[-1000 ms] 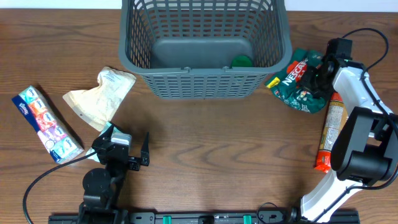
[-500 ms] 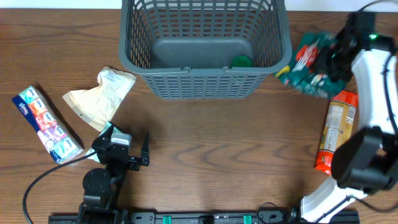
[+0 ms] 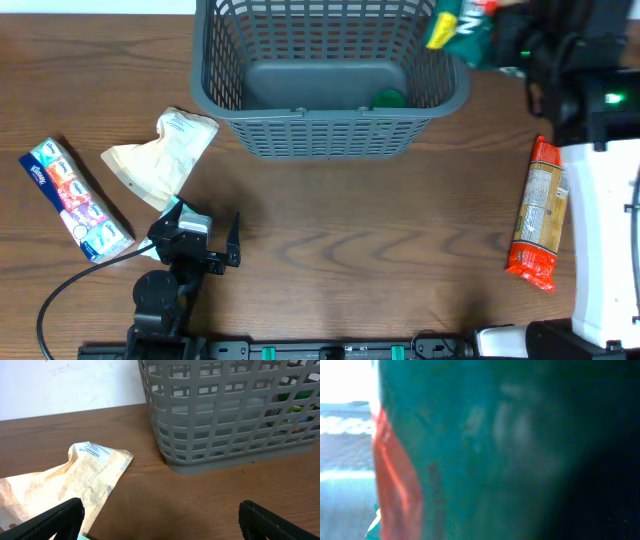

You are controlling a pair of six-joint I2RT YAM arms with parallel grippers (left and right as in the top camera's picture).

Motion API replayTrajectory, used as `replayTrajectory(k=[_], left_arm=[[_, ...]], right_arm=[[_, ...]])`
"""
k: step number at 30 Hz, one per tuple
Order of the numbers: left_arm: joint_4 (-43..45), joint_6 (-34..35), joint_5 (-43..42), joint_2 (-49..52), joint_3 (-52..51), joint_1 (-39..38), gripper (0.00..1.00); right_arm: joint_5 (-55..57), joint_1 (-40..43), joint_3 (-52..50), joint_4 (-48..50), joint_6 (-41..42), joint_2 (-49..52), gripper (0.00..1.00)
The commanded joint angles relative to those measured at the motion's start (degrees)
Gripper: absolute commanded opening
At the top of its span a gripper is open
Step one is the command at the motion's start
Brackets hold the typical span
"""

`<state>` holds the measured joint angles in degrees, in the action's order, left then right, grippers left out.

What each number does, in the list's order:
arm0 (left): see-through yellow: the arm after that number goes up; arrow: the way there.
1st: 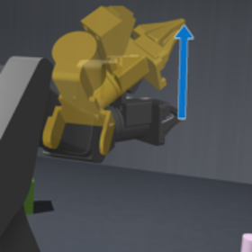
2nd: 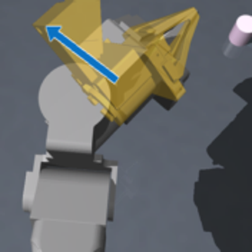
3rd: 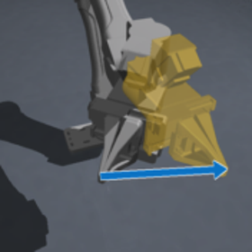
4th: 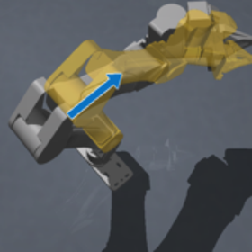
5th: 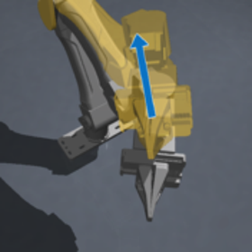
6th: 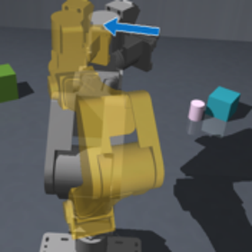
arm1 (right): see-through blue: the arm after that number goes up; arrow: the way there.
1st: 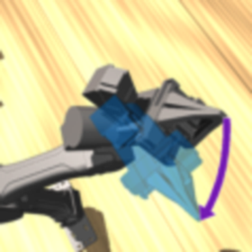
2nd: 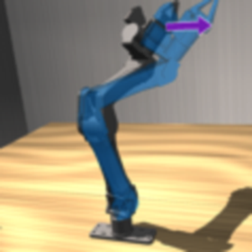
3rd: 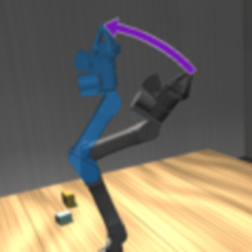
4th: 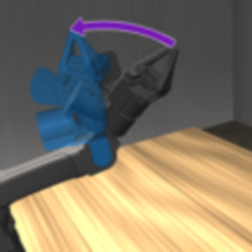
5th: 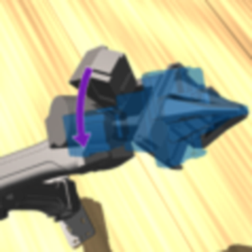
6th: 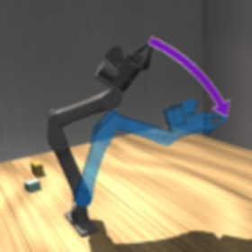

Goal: Pack container
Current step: 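Carry the pouch into the basket and release it with the right gripper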

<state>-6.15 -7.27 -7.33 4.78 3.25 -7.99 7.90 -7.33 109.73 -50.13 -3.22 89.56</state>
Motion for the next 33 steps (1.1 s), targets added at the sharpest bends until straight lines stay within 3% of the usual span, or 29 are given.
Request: replayTrajectory(k=[1, 3, 7, 23, 33], left_arm=[[-1.27, 0.57, -0.68, 0.07, -1.03, -0.2, 0.99], [-1.27, 0.57, -0.68, 0.07, -1.03, -0.2, 0.98], [-1.27, 0.57, -0.68, 0.07, -1.03, -0.2, 0.98], [-1.27, 0.55, -1.05, 0.07, -1.03, -0.2, 0.98], [-1.27, 0.79, -1.09, 0.07, -1.03, -0.2, 0.99]], right_arm=[[-5.62, -7.76, 1.57, 3.02, -17.46, -0.28, 0.01], [-9.53, -11.37, 1.57, 3.52, -26.12, 1.14, 0.01], [-10.29, -15.91, 1.57, 4.98, -30.29, 4.79, 0.01], [-11.61, -20.06, 1.57, 4.63, -30.05, 25.4, 0.01], [-11.61, -22.86, 1.57, 5.22, -30.05, 28.85, 0.01]])
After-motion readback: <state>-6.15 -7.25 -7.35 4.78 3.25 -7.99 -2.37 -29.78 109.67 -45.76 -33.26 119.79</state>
